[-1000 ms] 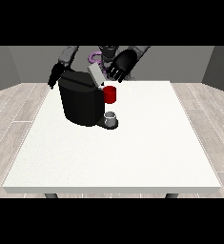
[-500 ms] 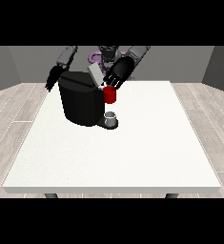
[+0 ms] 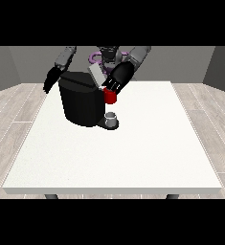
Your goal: Insert the coffee pod into the coffee machine and close the lid
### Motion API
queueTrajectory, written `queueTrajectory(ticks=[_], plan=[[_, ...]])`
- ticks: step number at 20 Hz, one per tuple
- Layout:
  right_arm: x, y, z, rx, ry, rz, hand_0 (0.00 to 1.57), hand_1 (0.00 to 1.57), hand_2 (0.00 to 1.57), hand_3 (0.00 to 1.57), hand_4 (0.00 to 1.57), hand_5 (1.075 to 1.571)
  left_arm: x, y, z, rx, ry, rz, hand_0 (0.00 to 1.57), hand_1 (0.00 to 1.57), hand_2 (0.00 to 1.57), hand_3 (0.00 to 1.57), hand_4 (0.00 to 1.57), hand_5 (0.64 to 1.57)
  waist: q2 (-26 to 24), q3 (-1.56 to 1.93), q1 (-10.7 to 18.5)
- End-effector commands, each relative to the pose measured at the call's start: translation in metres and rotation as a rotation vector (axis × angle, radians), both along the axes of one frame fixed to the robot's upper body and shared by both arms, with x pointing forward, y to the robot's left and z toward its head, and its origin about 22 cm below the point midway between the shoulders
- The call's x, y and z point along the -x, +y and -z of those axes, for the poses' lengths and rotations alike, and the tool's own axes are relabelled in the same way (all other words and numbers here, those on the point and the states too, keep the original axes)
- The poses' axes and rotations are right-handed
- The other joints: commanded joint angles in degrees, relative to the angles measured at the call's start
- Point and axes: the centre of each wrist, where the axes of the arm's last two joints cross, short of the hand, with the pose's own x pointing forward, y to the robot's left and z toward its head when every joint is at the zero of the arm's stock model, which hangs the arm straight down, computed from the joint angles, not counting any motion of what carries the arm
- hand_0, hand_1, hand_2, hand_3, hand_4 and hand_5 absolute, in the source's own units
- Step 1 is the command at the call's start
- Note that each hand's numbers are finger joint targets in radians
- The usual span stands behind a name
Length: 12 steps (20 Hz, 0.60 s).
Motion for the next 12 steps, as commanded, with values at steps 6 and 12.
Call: queueTrajectory(ticks=[6,12], plan=[[-0.01,-0.003,-0.009,-0.012,0.007,0.03,0.0,0.0,0.0,0.0,0.0,1.571,-0.003,-0.021,0.002,0.003,-0.022,0.023,1.22,1.22,1.26,1.21,0.38,1.571,-0.5,-0.02,1.4],[-0.008,-0.011,0.004,-0.02,-0.017,0.043,0.0,0.0,0.0,0.0,0.0,1.571,-0.001,-0.024,-0.011,0.004,-0.097,0.019,1.2,1.2,1.22,1.18,0.36,1.571,1.3,0.01,1.2]])
